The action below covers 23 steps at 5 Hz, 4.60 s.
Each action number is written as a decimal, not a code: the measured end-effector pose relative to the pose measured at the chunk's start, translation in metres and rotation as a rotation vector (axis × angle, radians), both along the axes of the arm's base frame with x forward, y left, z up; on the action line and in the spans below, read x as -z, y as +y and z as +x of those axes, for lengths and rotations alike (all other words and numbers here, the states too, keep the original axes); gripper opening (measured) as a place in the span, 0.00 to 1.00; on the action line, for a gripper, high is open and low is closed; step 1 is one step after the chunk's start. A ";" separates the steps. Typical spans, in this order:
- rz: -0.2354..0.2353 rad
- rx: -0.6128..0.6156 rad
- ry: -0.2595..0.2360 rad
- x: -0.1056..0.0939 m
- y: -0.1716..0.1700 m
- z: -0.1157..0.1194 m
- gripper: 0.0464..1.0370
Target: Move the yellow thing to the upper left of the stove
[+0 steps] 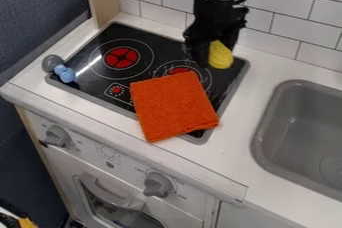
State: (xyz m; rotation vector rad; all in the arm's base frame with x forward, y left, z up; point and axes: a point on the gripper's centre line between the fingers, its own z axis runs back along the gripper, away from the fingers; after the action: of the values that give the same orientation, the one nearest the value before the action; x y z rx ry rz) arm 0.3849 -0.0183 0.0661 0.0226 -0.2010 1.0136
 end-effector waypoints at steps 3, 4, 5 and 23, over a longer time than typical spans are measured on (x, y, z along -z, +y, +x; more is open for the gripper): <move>0.098 0.052 0.033 -0.028 0.080 -0.024 0.61; 0.098 0.050 0.040 -0.026 0.105 -0.019 0.61; 0.105 0.068 0.032 -0.007 0.132 -0.007 0.61; 0.038 0.028 0.061 -0.006 0.166 0.002 0.96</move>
State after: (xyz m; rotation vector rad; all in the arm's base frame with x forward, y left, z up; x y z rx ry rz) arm 0.3874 0.1477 0.0725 0.0846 -0.1643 0.9803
